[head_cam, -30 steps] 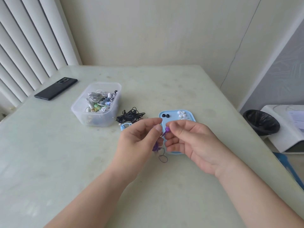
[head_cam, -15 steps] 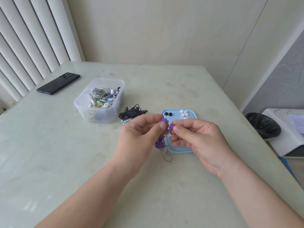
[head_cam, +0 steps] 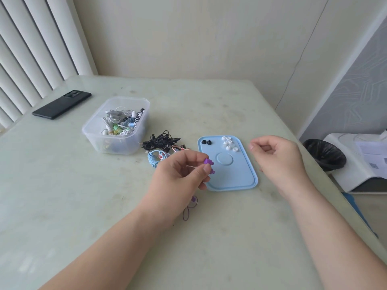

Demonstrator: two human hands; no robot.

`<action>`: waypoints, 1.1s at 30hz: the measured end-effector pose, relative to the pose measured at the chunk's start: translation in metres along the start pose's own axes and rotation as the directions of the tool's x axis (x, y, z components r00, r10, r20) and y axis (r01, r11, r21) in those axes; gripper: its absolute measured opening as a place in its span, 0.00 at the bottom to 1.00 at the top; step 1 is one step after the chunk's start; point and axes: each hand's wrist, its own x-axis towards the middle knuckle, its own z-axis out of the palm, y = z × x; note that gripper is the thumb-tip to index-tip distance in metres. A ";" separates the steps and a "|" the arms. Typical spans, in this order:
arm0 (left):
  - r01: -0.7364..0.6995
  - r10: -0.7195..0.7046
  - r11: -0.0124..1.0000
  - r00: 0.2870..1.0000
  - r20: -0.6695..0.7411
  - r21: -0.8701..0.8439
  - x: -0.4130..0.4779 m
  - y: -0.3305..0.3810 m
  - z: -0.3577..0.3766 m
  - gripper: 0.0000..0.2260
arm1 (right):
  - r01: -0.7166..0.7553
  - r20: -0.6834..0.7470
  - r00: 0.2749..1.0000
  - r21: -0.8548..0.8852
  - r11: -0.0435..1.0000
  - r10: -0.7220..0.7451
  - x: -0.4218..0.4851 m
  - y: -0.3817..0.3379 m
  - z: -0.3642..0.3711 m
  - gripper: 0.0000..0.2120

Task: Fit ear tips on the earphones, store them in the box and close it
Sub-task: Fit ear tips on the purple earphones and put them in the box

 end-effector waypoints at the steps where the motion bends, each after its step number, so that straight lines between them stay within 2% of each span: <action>1: -0.004 0.004 1.000 1.000 -0.002 -0.025 0.001 -0.001 -0.001 0.02 | 0.007 0.029 1.000 -0.024 1.000 -0.006 0.001 0.003 0.004 0.04; 6: -0.005 0.004 0.990 1.000 -0.008 -0.140 0.004 -0.004 -0.003 0.04 | 0.028 0.111 0.994 -0.210 0.977 -0.004 0.016 -0.002 0.017 0.03; 9: -0.008 0.007 0.985 1.000 -0.003 -0.175 0.004 -0.005 -0.003 0.04 | 0.032 0.149 0.989 -0.335 0.942 0.019 0.027 -0.003 0.022 0.06; 16: 0.008 -0.012 0.961 1.000 -0.014 -0.276 0.004 -0.002 -0.004 0.07 | 0.093 0.158 0.987 -0.362 0.928 -0.038 0.019 -0.004 0.021 0.08; 18: 0.011 -0.016 0.957 1.000 -0.013 -0.290 0.004 -0.002 -0.003 0.09 | 0.119 0.094 0.991 -0.279 0.953 -0.097 0.007 -0.014 0.018 0.07; 20: 0.012 -0.016 0.959 1.000 -0.012 -0.285 0.005 -0.002 -0.003 0.08 | 0.090 0.078 0.993 -0.031 0.995 -0.088 -0.008 -0.030 0.019 0.05; 22: 0.022 -0.027 0.955 1.000 -0.012 -0.297 0.005 -0.002 -0.003 0.07 | -0.047 0.187 0.982 0.237 0.970 0.002 -0.021 -0.040 0.027 0.02; 24: 0.039 -0.043 0.946 0.999 -0.005 -0.321 0.004 -0.001 -0.004 0.06 | -0.183 0.321 0.945 0.376 0.908 0.057 -0.031 -0.041 0.034 0.02; 27: 0.038 -0.043 0.946 0.999 -0.009 -0.321 0.004 0.000 -0.004 0.07 | -0.268 0.421 0.905 0.445 0.854 0.064 -0.035 -0.039 0.036 0.05; 33: -0.004 -0.005 0.962 1.000 -0.030 -0.272 0.001 -0.002 0.001 0.07 | -0.289 0.464 0.885 0.485 0.825 0.038 -0.033 -0.031 0.030 0.09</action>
